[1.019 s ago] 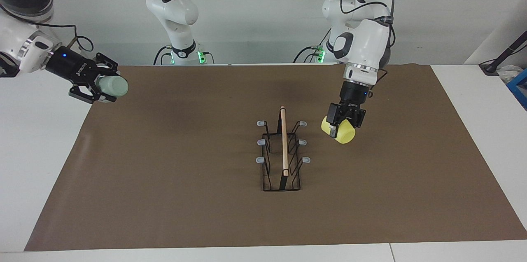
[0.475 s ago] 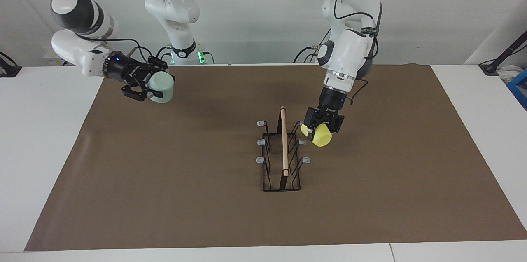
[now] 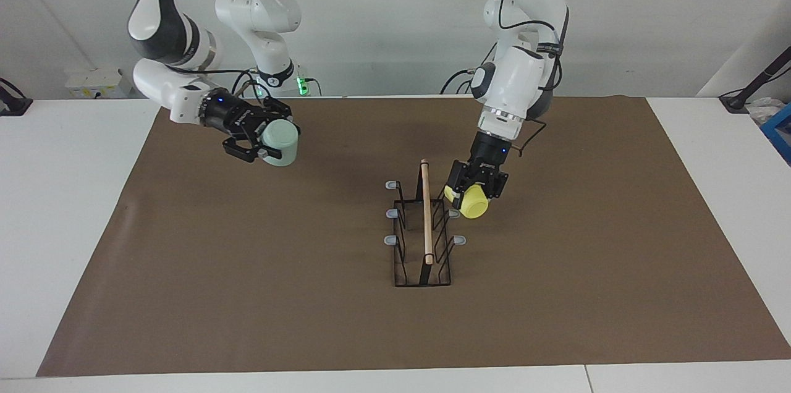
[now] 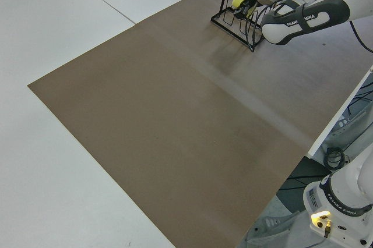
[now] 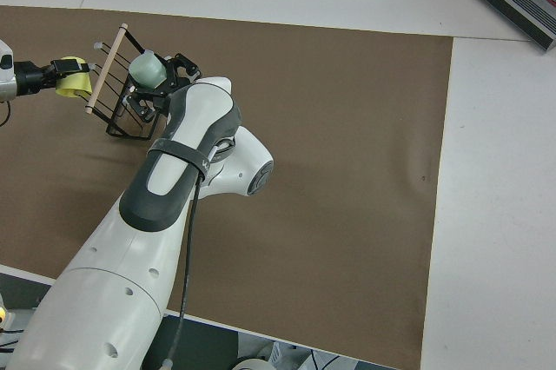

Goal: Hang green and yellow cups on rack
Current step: 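Hang the yellow cup on a rack peg with the left gripper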

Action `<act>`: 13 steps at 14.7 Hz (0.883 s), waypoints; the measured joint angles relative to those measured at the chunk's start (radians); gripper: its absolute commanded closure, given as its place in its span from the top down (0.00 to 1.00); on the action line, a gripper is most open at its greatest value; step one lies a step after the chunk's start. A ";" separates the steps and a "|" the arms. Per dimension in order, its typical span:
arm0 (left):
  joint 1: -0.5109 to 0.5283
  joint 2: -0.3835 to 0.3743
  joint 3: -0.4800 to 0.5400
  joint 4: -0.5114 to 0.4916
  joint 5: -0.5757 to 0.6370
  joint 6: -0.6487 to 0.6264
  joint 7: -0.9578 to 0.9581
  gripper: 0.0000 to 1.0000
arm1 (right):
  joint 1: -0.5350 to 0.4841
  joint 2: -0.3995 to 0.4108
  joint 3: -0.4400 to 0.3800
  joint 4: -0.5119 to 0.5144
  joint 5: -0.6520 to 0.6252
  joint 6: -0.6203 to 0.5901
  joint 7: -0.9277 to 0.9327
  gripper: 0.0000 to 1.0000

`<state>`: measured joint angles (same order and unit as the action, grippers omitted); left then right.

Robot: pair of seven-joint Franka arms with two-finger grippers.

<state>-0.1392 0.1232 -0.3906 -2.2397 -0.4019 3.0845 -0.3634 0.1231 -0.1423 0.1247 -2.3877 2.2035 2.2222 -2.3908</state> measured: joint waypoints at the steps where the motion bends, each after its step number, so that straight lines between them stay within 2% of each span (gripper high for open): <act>1: 0.001 -0.016 0.002 0.000 0.000 -0.053 0.000 0.00 | 0.039 0.005 0.000 -0.012 0.075 0.012 -0.047 0.00; 4: 0.003 -0.068 0.006 0.000 0.000 -0.186 -0.003 0.00 | 0.109 0.049 0.000 -0.024 0.234 0.016 -0.158 0.00; 5: 0.005 -0.076 0.009 0.001 0.000 -0.198 -0.008 0.09 | 0.113 0.064 0.000 -0.022 0.253 0.008 -0.177 0.00; 6: 0.006 -0.080 0.012 0.001 0.000 -0.207 -0.016 0.58 | 0.111 0.077 -0.003 -0.013 0.260 -0.008 -0.187 0.00; 7: 0.007 -0.081 0.012 0.001 0.000 -0.212 -0.026 0.99 | 0.105 0.089 -0.006 0.006 0.262 -0.019 -0.191 0.00; 10: 0.007 -0.082 0.012 0.001 0.000 -0.221 -0.039 1.00 | 0.097 0.130 -0.014 0.098 0.285 -0.010 -0.191 0.00; 13: 0.007 -0.085 0.007 -0.001 0.000 -0.244 -0.050 1.00 | 0.132 0.171 -0.011 0.119 0.363 -0.014 -0.209 0.00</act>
<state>-0.1320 0.0385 -0.3840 -2.2405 -0.4019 2.8402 -0.4138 0.2553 0.0283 0.1135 -2.2684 2.5662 2.2083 -2.6002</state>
